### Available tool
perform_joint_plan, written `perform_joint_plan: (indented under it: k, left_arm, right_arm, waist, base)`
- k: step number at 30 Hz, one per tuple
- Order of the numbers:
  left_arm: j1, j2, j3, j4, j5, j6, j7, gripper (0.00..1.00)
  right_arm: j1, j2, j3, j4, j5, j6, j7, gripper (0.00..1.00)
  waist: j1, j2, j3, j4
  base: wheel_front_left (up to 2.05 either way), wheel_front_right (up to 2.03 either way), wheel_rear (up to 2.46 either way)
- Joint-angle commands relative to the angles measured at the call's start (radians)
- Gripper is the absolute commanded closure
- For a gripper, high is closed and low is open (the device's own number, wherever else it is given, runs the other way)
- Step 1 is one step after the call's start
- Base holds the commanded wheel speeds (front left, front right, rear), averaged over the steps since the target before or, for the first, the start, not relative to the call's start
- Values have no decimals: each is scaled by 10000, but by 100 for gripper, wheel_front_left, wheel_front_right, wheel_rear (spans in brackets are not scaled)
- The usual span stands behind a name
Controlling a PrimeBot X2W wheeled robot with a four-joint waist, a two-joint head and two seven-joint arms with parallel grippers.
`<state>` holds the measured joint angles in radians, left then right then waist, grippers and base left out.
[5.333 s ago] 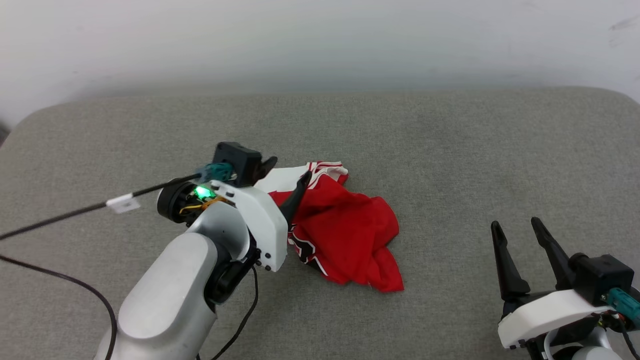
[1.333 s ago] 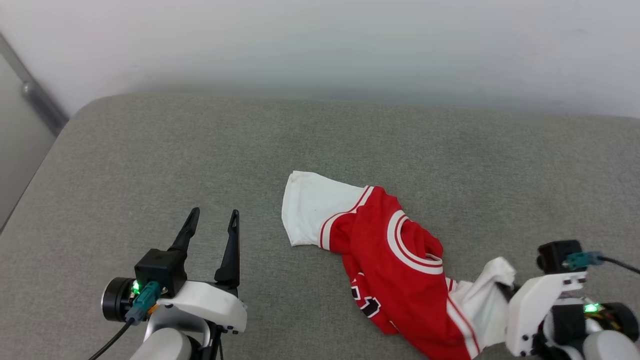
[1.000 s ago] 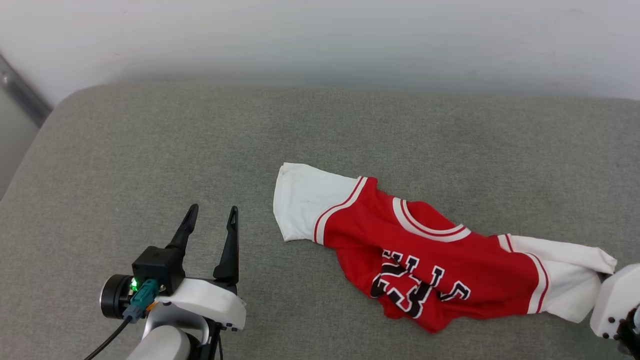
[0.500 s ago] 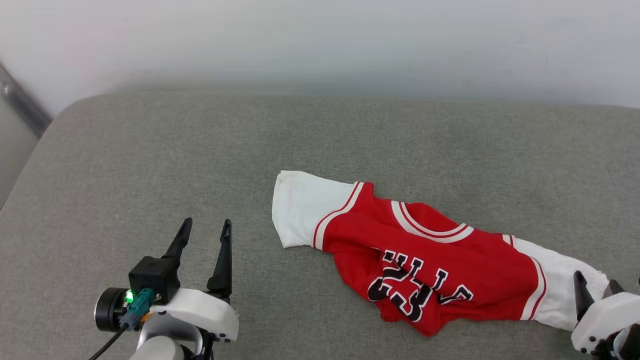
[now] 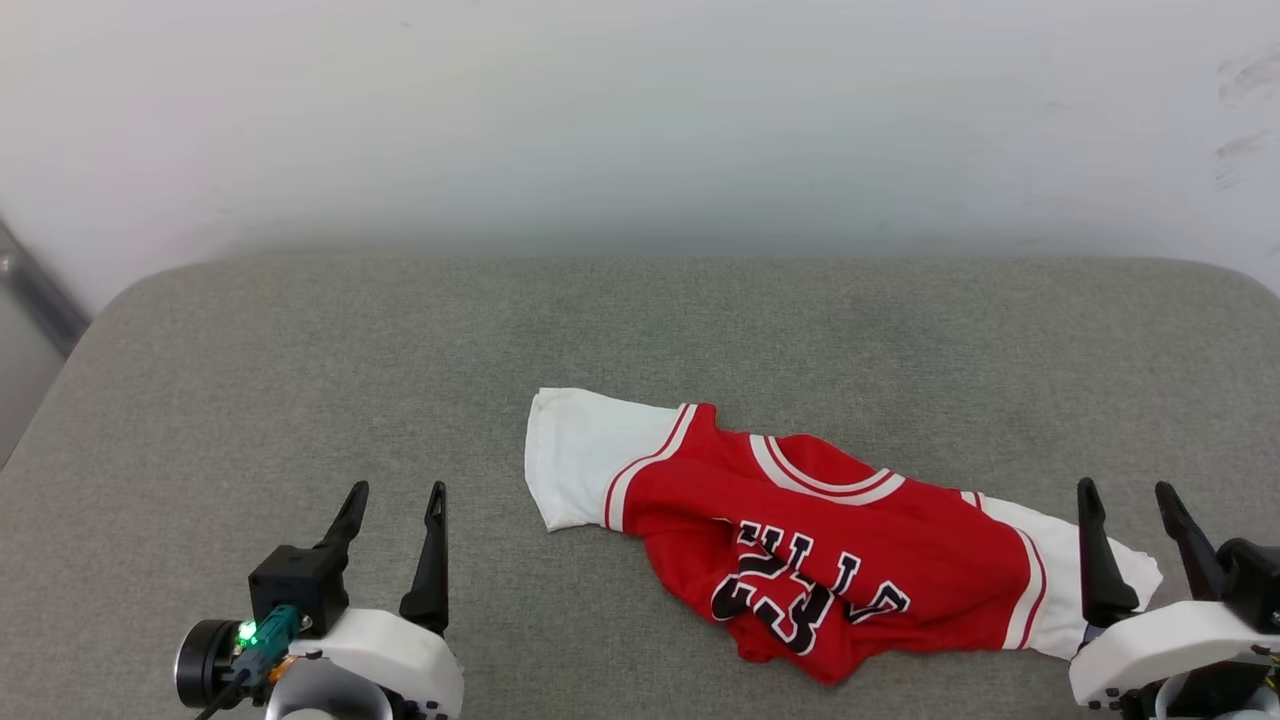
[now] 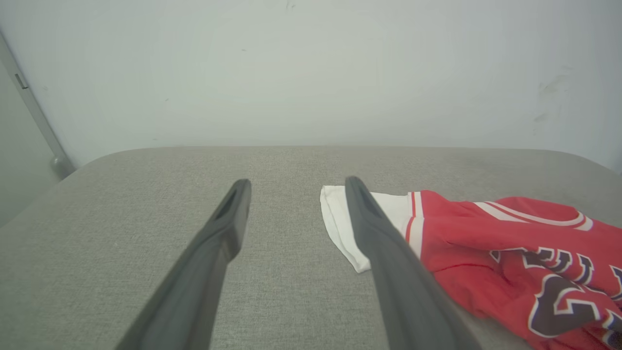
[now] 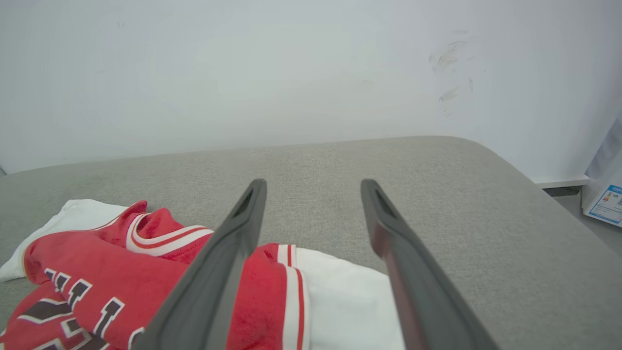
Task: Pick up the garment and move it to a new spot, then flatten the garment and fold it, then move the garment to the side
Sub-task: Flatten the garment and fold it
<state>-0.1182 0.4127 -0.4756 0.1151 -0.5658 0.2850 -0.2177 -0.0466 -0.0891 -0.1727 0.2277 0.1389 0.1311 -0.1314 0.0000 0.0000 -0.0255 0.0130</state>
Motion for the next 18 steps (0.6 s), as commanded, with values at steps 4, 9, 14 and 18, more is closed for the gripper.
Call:
perform_joint_plan:
  k: [4, 9, 14, 18]
  left_arm:
    - [88, 82, 9, 8, -109, 25, 145, 0]
    - [-518, 251, -157, 143, -158, -270, 760, 0]
    - [-1803, 439, -210, 502, -358, -962, 1557, 0]
    - [-3205, 692, -194, 1086, -682, -1714, 2550, 0]
  right_arm:
    - [540, 220, 406, -922, -71, -5, 62, 0]
    - [1012, 346, 913, -1987, -114, -5, 429, 0]
    - [1186, 394, 1298, -2835, -55, -5, 836, 0]
    - [884, 396, 1536, -3329, 3, -5, 979, 0]
  waist:
    - [0, 0, -122, -123]
    - [0, 0, -74, -220]
    - [0, 0, 197, -562]
    - [0, 0, 877, -966]
  base:
    - [0, 0, 0]
    - [0, 0, 0]
    - [0, 0, 0]
    - [0, 0, 0]
